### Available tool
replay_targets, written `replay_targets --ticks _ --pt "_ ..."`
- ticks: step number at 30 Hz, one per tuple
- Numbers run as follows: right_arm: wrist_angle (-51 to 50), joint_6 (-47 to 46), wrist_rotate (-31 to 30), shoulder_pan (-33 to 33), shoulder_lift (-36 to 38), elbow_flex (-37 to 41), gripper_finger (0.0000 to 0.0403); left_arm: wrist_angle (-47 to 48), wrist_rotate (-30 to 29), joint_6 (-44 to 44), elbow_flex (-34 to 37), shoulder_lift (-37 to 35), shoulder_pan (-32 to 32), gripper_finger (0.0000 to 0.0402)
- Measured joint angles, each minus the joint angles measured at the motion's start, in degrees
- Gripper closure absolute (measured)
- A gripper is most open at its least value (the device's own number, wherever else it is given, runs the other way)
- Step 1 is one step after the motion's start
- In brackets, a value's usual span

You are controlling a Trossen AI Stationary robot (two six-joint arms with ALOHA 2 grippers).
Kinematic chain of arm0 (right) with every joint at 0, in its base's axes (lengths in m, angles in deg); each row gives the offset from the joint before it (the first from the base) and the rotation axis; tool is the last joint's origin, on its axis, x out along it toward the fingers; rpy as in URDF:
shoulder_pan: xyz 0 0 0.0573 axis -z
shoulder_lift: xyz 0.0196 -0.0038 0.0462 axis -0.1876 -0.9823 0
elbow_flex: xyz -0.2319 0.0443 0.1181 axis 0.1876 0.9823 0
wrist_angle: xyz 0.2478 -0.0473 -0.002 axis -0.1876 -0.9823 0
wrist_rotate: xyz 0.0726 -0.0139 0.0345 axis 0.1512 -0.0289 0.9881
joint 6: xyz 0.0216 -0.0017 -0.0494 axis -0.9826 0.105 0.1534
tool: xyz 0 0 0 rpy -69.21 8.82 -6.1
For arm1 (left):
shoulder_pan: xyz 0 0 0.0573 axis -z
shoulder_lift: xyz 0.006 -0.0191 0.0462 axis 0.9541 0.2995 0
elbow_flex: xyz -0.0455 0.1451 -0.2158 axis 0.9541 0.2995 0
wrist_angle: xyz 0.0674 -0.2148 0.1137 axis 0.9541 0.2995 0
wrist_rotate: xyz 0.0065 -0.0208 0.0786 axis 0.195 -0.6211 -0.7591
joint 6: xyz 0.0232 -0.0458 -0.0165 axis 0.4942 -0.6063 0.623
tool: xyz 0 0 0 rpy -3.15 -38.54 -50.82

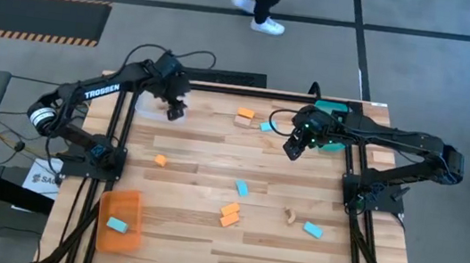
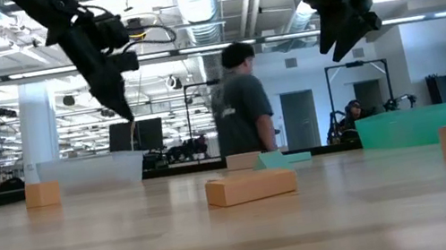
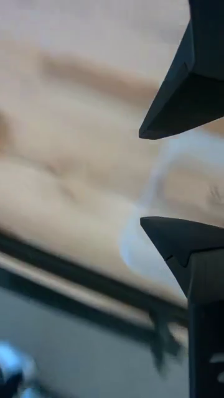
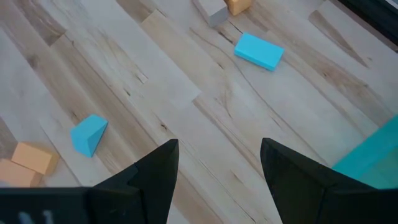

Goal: Sort & place blocks by color
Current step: Put the light blue block into the orange bin

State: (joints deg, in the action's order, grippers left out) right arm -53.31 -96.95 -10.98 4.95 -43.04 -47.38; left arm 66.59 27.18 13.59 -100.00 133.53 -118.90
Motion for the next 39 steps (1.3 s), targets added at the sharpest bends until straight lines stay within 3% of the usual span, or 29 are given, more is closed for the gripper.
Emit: replay_targets --ticks 5,9,20,27,33,39 --pt "0.0 0.0 0.0 0.0 0.0 0.0 0.0154 -2.4 11.5 -7.4 -0.6 0.1 4.3 0.0196" --pt "0.3 0.0 0.0 0.0 0.0 0.0 0.0154 -7.0 12.8 -8.5 -0.6 1.2 10.2 0.0196" --pt "0.6 0.0 0.2 -2.7 0.0 0.0 0.0154 -12.9 10.2 -11.5 -0.6 4.9 23.5 0.0196" --pt "5.4 0.1 2.2 -7.7 -0.3 0.0 0.0154 -0.2 5.2 -12.2 -0.6 0.5 30.9 0.0196" --pt "10.5 -8.5 3.1 -10.9 -5.9 -0.9 0.0154 9.3 -4.9 -13.7 -0.5 -3.4 35.2 0.0196" --pt "5.2 -16.0 3.4 -13.7 -16.8 -10.4 0.0154 10.0 -6.2 -16.2 -0.6 -10.2 35.6 0.0196"
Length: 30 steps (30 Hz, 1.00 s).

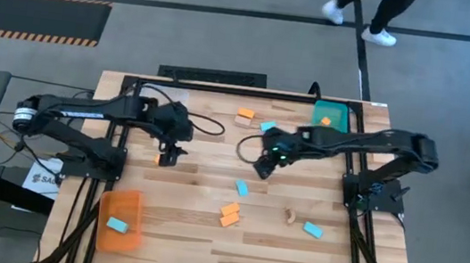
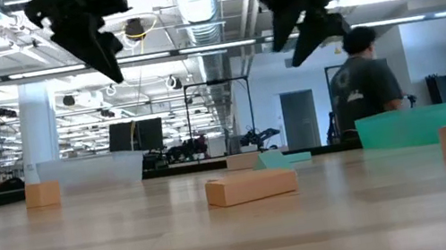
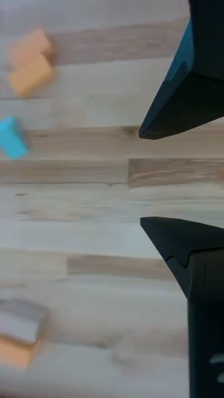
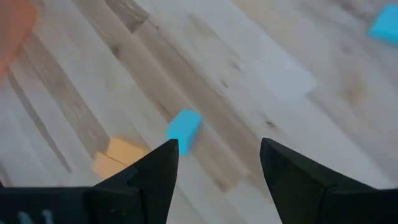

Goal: Sort & place blocks by color
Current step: Put the light blue block into the orange bin

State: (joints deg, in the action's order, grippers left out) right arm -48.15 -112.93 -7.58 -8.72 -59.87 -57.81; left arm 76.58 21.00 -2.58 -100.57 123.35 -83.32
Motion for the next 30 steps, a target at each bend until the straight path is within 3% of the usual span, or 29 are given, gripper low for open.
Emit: replay_targets --ticks 5,10,30 --pt "-7.3 -9.7 0.0 -1.0 -9.8 -7.9 0.0154 0.6 -0.5 -0.9 0.0 -6.1 0.0 0.0196" --pt "-8.4 -13.3 2.5 -2.6 -16.8 -12.3 0.0154 0.5 -0.5 -1.3 0.0 -10.4 0.0 0.0196" --pt "-4.9 -16.6 4.6 -5.9 -29.9 -16.7 0.0154 2.9 -0.5 1.8 0.0 -14.5 0.0 0.0196"
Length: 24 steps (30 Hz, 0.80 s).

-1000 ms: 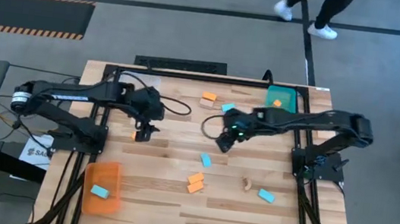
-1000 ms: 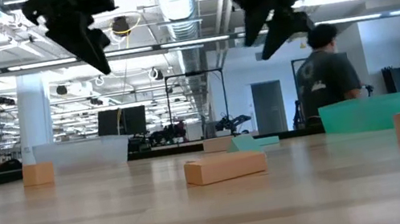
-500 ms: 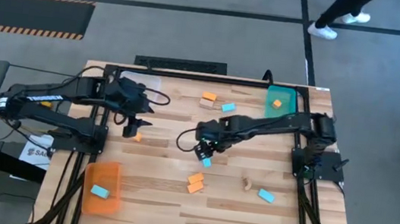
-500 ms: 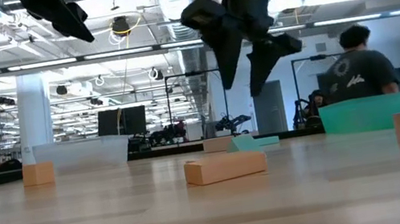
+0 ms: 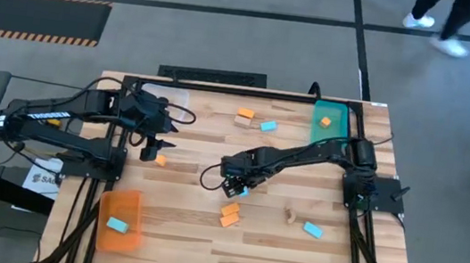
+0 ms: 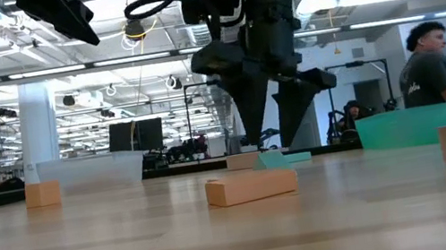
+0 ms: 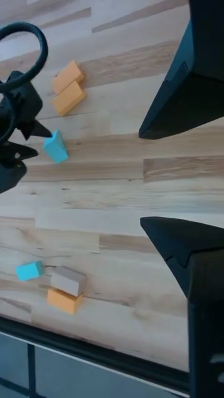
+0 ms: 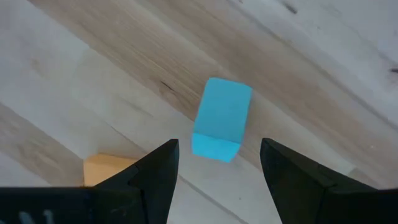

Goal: Sort & place blocks by color
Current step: Put the light blue block into the orange bin

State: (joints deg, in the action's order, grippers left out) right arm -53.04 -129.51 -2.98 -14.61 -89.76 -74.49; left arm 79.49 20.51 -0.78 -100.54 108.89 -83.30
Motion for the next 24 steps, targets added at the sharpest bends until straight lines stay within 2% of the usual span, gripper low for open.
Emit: replay_targets --ticks 9,13,16,22,24 --pt "1.4 -0.4 0.1 -1.2 -3.2 0.0 0.0154 0.1 0.0 0.7 0.0 0.0 0.0 0.0196" --pt "1.8 -0.5 -3.1 -1.7 -3.1 0.0 0.0162 0.1 0.0 0.7 0.0 0.0 0.0 0.0196" --pt "1.5 -0.5 -4.5 -1.8 -2.7 0.0 0.0192 0.1 0.3 1.5 0.0 0.0 0.0 0.0196" --pt "2.3 1.0 -3.4 -1.8 -2.8 -0.2 0.0285 0.1 0.4 2.2 0.0 0.0 0.0 0.0196" --pt "2.6 1.2 -3.1 -1.8 -2.8 -0.2 0.0297 0.1 0.4 2.2 0.0 0.0 0.0 0.0196"
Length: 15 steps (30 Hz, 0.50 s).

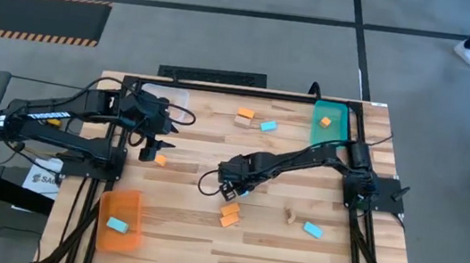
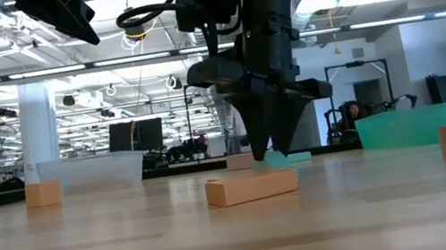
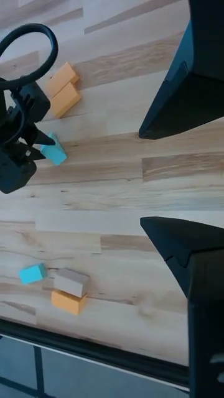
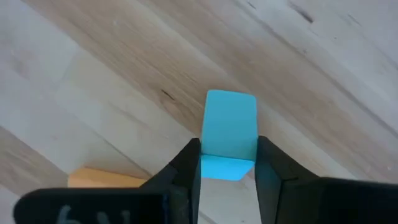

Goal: Sort & place blocks by color
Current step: Put the light blue block into the orange bin

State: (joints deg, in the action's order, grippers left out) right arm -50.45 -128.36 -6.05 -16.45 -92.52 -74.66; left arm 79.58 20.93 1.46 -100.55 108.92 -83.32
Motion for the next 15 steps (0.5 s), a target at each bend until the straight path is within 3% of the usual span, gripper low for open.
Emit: replay_targets --ticks 6,8,12,15 --pt "0.3 1.7 0.1 0.1 4.1 0.4 0.0297 0.0 0.2 -0.4 0.0 -0.1 0.0 0.0196" --pt "0.7 3.6 -0.7 0.5 7.8 0.3 0.0292 -1.9 2.9 -1.5 0.5 -0.2 -0.3 0.0196" --pt "3.3 11.6 -4.0 1.6 14.7 0.2 0.028 -18.7 16.5 -6.3 8.5 -2.7 -1.1 0.0196" --pt "8.0 19.6 -3.3 2.5 19.7 0.2 0.0283 -32.4 19.6 -8.5 16.2 -3.5 -0.3 0.0196"
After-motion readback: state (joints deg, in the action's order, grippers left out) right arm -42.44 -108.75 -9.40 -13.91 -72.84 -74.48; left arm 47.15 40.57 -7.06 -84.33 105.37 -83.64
